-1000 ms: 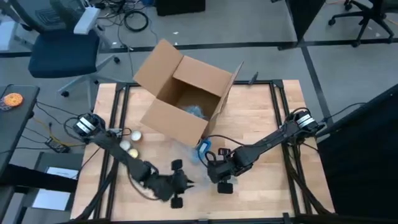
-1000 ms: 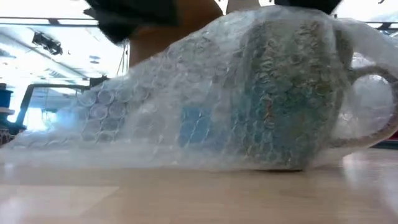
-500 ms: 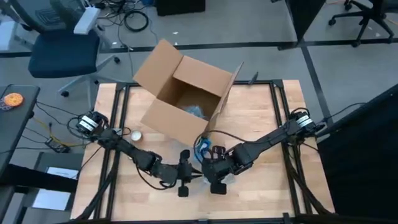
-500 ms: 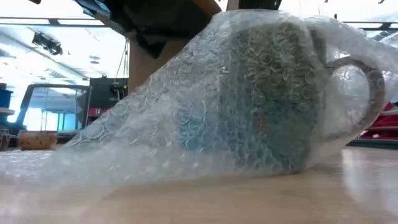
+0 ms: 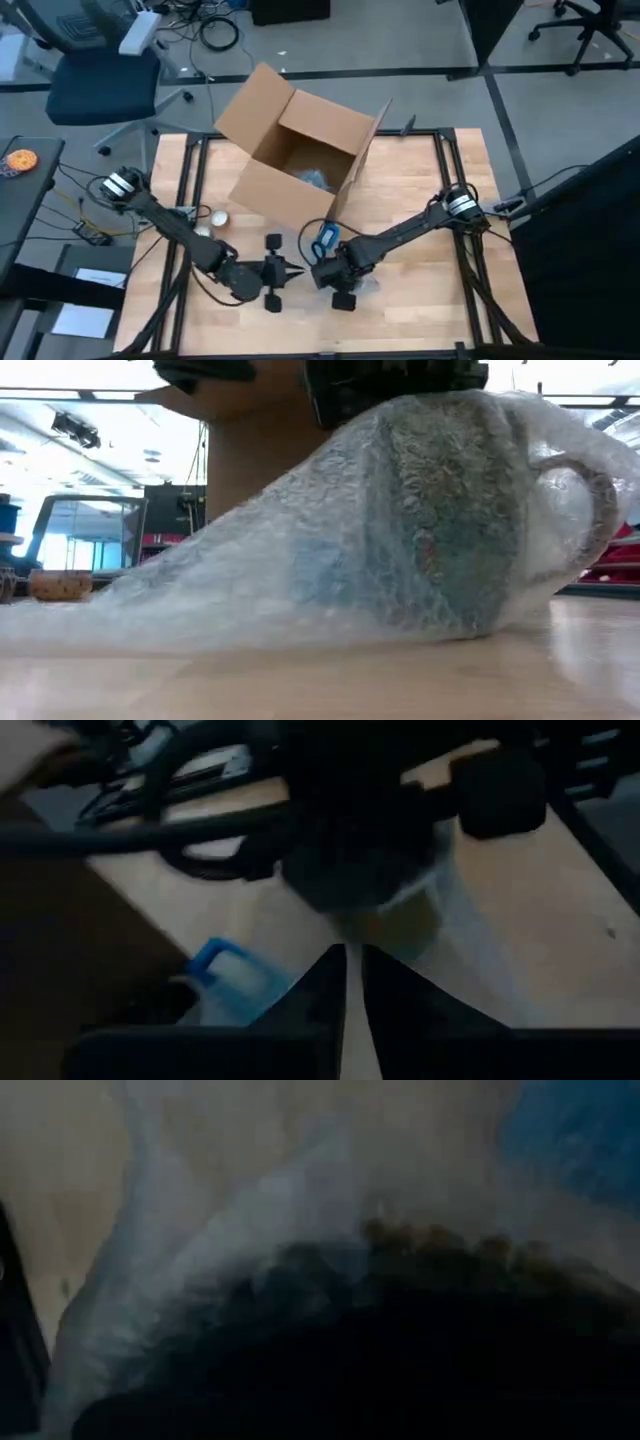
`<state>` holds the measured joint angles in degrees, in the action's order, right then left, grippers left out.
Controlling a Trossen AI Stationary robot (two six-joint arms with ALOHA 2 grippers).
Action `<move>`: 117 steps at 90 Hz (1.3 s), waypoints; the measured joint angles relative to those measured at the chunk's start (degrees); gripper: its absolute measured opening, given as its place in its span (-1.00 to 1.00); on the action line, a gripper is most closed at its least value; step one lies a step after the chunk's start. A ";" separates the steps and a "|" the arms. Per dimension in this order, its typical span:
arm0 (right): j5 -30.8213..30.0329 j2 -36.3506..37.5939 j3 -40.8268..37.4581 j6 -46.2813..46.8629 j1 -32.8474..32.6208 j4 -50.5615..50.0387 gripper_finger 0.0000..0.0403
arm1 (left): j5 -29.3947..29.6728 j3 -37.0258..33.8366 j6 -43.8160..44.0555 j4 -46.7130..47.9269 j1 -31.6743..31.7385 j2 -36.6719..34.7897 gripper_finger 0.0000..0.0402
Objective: Wrap mug
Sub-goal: Wrap the brown mug with the bubble wrap on the table
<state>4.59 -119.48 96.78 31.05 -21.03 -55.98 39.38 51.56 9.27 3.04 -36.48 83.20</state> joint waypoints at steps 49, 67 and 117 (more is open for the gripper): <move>-4.31 5.69 3.22 9.17 -3.43 -1.06 -1.00 | -0.16 -2.16 -3.16 3.65 5.43 -0.92 -0.90; -0.08 0.99 1.36 1.62 -2.73 0.98 -1.00 | -1.88 -2.16 -3.24 3.75 8.30 -0.92 -0.90; 2.06 -0.08 4.88 -35.75 -4.43 -7.41 -1.00 | -9.49 -2.16 -3.48 4.21 9.87 -0.92 -0.90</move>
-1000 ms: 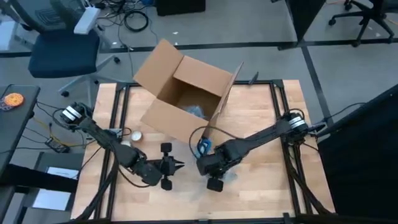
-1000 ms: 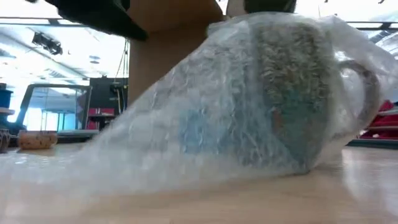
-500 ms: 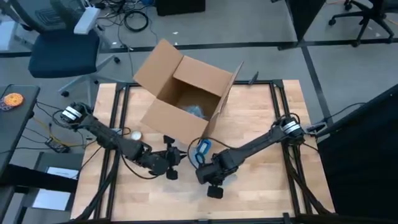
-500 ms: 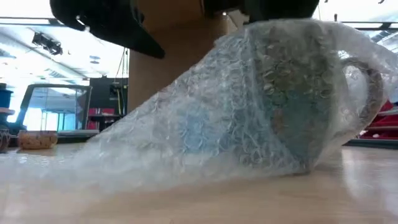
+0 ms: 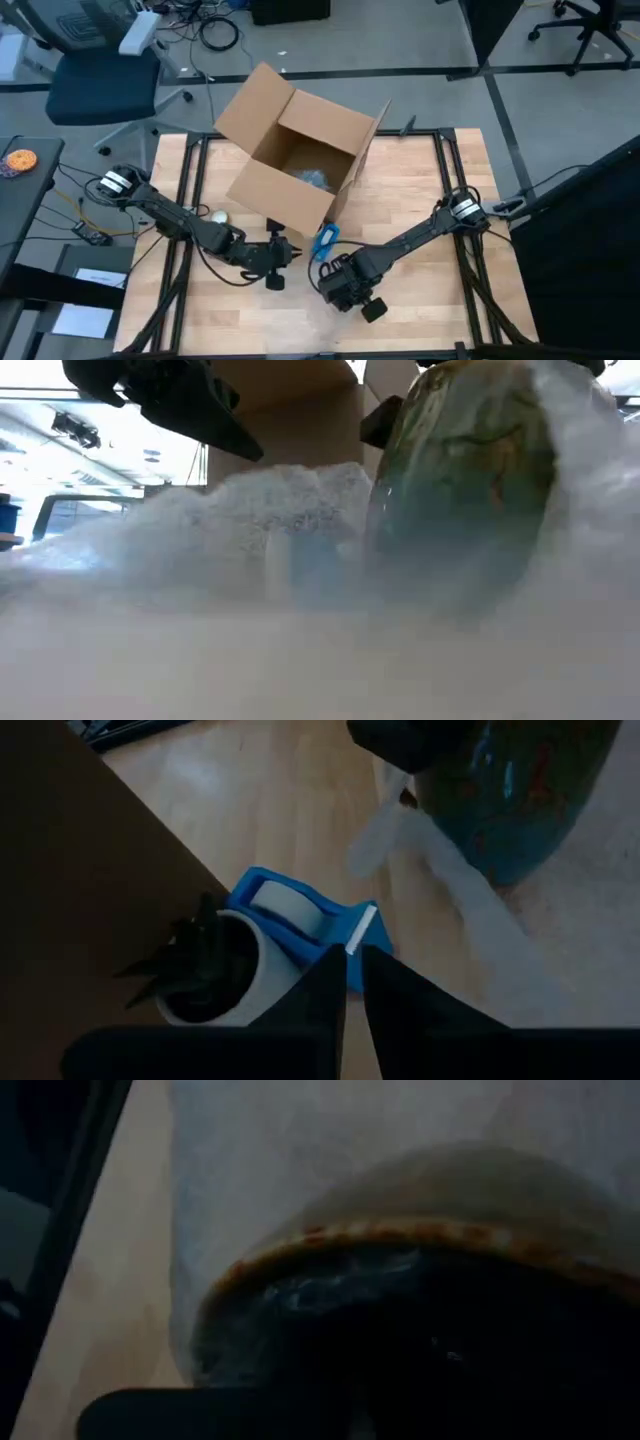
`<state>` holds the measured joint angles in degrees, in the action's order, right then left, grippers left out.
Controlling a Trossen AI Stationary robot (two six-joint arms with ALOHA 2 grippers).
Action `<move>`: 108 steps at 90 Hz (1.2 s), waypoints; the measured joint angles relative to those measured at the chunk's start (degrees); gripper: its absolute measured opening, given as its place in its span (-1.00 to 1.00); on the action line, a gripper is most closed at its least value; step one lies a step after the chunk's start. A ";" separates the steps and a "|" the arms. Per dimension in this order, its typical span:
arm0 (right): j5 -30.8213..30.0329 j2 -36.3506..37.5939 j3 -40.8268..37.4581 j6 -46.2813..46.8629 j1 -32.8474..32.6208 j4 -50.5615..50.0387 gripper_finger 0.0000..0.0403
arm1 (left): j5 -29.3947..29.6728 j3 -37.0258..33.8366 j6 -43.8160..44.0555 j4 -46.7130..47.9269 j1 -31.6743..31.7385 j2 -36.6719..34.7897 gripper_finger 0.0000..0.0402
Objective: Wrap mug
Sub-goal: Wrap the brown mug with the bubble wrap on the table
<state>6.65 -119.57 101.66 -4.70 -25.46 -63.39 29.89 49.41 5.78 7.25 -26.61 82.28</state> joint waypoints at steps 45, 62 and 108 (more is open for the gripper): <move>-9.59 -0.46 7.89 4.67 0.92 0.81 -1.00 | -9.05 0.00 5.23 -0.41 -1.94 -0.10 -0.90; -9.76 -1.94 4.47 3.74 2.42 6.54 -1.00 | -20.62 0.02 9.67 -5.22 -5.67 2.28 -0.90; -4.35 -2.93 -0.80 -5.50 1.93 3.83 -1.00 | -25.27 0.51 24.88 -6.61 -6.78 21.82 -0.90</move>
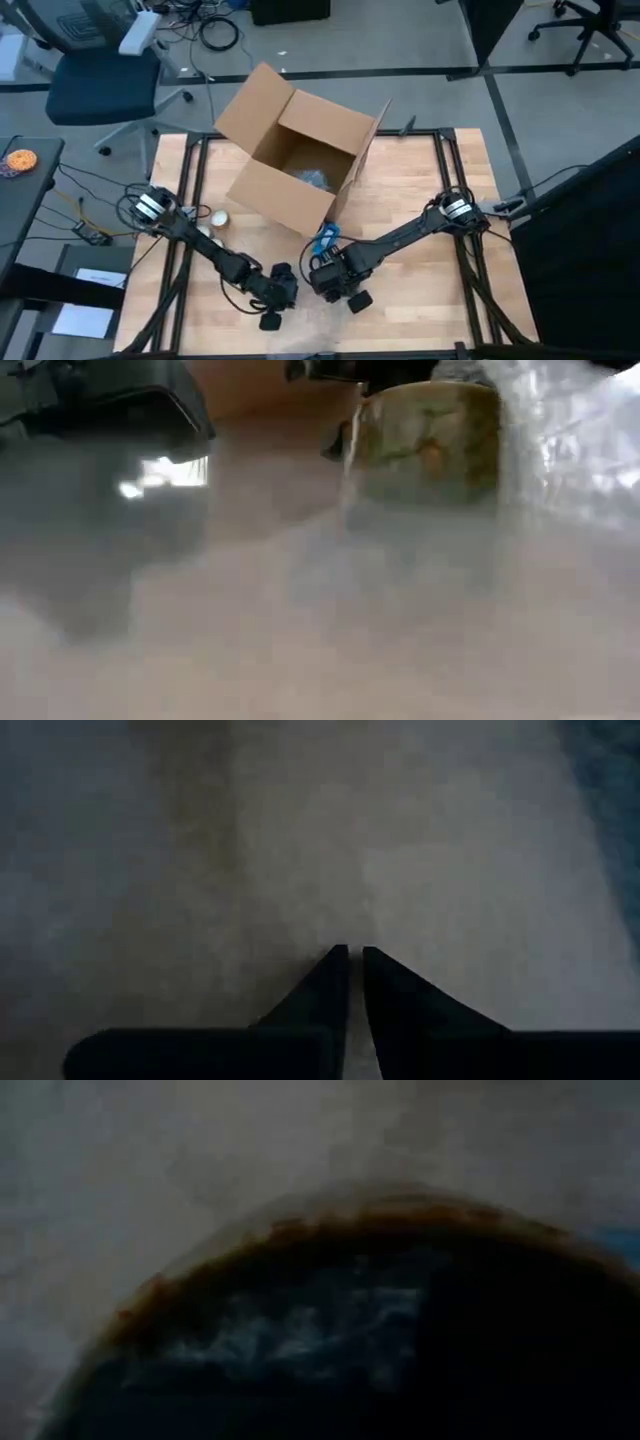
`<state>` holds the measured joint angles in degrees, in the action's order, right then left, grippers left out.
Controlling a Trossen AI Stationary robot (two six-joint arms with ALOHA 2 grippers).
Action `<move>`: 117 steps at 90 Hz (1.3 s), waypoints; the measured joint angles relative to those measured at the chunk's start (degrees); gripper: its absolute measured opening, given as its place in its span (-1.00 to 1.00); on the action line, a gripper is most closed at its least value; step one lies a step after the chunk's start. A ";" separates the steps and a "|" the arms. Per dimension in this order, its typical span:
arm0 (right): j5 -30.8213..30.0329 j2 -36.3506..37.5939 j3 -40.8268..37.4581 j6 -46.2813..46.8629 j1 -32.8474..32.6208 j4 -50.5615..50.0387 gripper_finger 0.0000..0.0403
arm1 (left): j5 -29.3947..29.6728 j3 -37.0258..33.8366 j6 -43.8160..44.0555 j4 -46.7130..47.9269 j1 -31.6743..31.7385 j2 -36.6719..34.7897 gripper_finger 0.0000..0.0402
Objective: Wrap mug
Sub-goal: Wrap the brown mug with the bubble wrap on the table
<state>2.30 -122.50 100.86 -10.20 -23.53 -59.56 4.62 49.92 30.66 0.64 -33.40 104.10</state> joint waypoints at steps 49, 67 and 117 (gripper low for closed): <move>2.17 -0.26 6.07 -7.82 -0.52 -2.76 -1.00 | -1.06 -0.74 -6.34 3.82 2.11 -1.99 -0.90; 2.16 -0.26 1.67 -6.57 -0.03 9.08 -1.00 | -0.71 -0.73 -6.82 3.55 3.40 -1.97 -0.90; 23.52 -0.33 0.31 -9.52 0.95 11.99 -1.00 | -0.53 -0.40 -8.13 9.87 4.16 -2.12 -0.90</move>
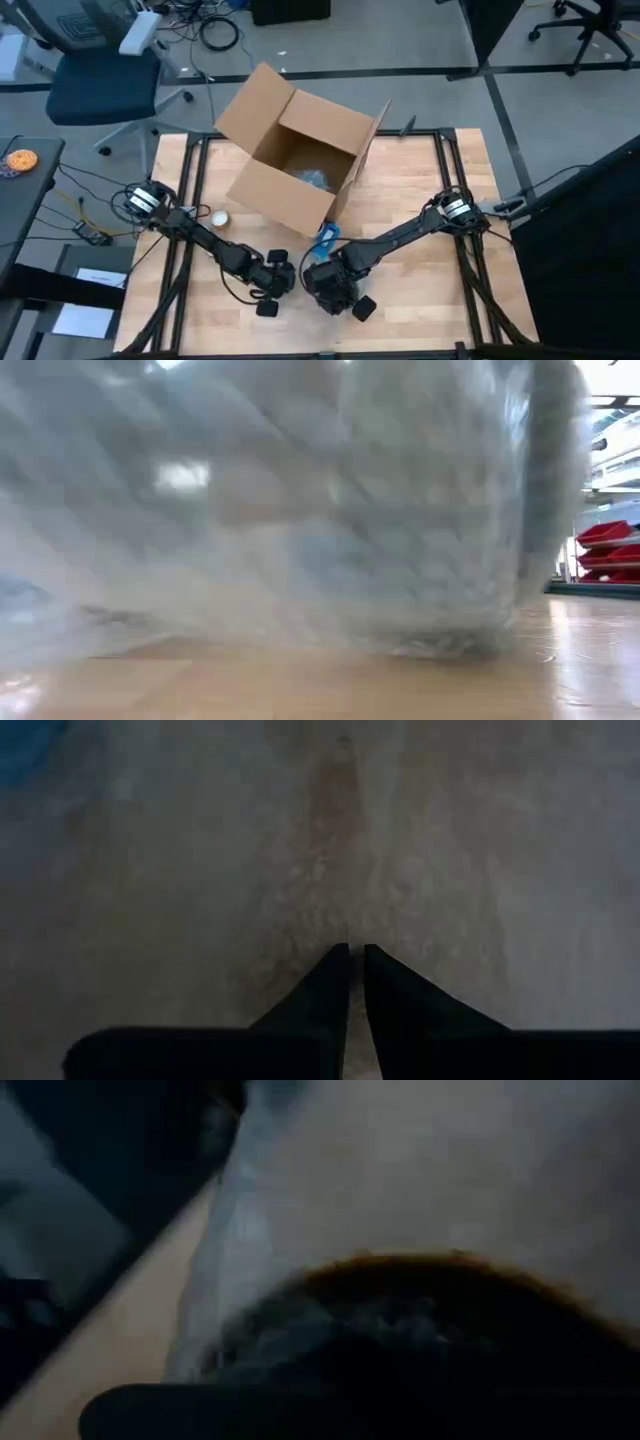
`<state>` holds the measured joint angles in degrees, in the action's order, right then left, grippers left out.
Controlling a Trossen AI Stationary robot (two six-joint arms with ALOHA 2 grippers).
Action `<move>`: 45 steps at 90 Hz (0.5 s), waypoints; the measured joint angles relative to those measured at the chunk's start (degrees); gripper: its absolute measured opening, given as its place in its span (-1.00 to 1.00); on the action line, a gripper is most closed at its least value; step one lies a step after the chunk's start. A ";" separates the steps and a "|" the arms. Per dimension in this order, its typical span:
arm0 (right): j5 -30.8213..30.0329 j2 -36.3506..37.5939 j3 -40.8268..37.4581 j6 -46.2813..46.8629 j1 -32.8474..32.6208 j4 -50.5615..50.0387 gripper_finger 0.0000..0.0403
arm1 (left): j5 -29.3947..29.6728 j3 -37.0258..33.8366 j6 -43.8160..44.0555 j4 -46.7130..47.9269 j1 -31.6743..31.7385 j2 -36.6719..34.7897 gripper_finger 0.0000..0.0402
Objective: Wrap mug
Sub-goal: Wrap the brown mug with the bubble wrap on the table
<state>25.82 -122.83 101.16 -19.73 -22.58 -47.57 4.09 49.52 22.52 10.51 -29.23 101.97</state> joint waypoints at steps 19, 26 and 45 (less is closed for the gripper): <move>-6.86 0.00 0.04 0.44 -0.62 2.48 -1.00 | 0.01 -0.09 -1.07 -0.64 0.04 0.00 -0.90; -13.25 0.00 0.04 0.15 -1.07 2.38 -1.00 | 0.00 0.12 -1.09 -0.48 0.04 -0.36 -0.90; -13.77 0.00 0.04 0.26 -1.34 2.83 -1.00 | 1.42 3.77 -4.65 7.18 0.13 -6.84 -0.90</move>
<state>12.05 -122.83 101.21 -19.47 -23.92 -44.75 5.50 53.29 17.87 17.68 -29.10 95.13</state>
